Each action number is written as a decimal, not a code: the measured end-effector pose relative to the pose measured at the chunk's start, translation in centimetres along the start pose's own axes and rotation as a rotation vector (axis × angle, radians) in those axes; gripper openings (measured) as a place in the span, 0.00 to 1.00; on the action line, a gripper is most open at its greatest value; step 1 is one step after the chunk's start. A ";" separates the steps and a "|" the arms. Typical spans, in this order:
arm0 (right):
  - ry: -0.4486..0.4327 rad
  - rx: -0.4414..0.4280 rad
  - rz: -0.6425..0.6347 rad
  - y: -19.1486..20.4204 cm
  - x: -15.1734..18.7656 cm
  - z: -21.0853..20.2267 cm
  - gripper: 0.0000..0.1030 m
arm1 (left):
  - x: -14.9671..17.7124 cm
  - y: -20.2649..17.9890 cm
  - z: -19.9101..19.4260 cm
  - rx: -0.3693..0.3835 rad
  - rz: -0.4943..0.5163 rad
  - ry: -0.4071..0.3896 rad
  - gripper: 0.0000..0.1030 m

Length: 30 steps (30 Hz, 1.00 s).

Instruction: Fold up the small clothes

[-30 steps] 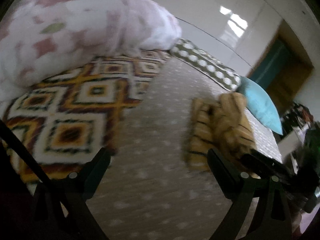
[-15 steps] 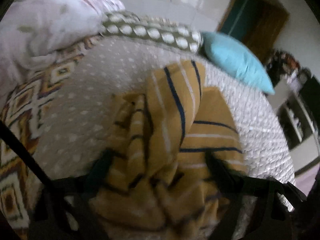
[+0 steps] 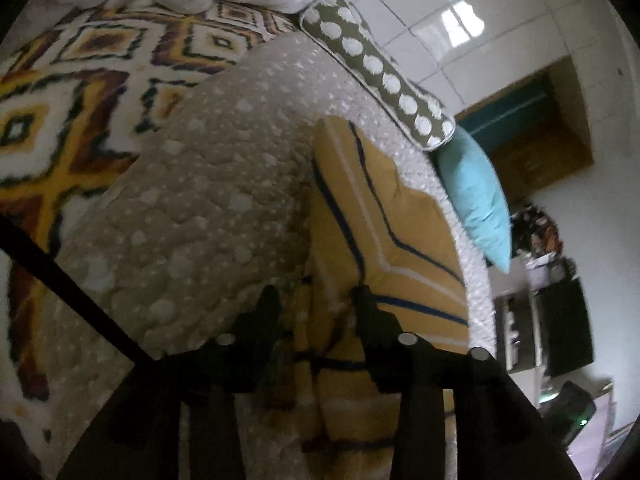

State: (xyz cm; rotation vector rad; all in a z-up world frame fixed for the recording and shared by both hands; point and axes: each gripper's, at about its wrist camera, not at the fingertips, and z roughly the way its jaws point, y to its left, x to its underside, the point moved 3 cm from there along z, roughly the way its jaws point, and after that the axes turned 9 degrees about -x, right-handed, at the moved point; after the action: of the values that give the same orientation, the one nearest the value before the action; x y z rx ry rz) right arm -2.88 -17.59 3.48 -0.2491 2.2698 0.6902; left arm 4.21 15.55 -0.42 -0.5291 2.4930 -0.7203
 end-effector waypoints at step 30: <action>0.103 0.127 0.038 -0.7 -3.3 4.6 0.19 | 4.1 -3.7 2.1 0.018 0.224 0.065 0.28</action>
State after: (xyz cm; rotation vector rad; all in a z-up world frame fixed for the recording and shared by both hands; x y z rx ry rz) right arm 2.50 -15.81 2.88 -0.1846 2.4115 0.5612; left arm 2.90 9.85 -1.20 -0.2175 2.5503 -0.6804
